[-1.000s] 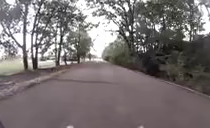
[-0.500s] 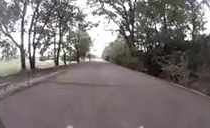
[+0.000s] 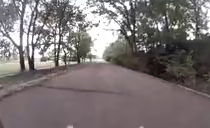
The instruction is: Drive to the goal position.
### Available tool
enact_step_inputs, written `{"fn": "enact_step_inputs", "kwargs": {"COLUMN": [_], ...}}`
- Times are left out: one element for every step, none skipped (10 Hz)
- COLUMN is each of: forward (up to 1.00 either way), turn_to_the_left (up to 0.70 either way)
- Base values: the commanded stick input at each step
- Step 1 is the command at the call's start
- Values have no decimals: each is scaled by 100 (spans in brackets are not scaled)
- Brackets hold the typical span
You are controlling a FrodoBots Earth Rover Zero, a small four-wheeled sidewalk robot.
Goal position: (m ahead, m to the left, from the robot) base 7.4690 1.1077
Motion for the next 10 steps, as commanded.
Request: {"fn": "enact_step_inputs", "kwargs": {"forward": [70, 70, 70, 70, 70, 70, 70, 70, 70, 70], "turn_to_the_left": [0, 0, 0, 0, 0, 0, 0, 0, 0, 0]}}
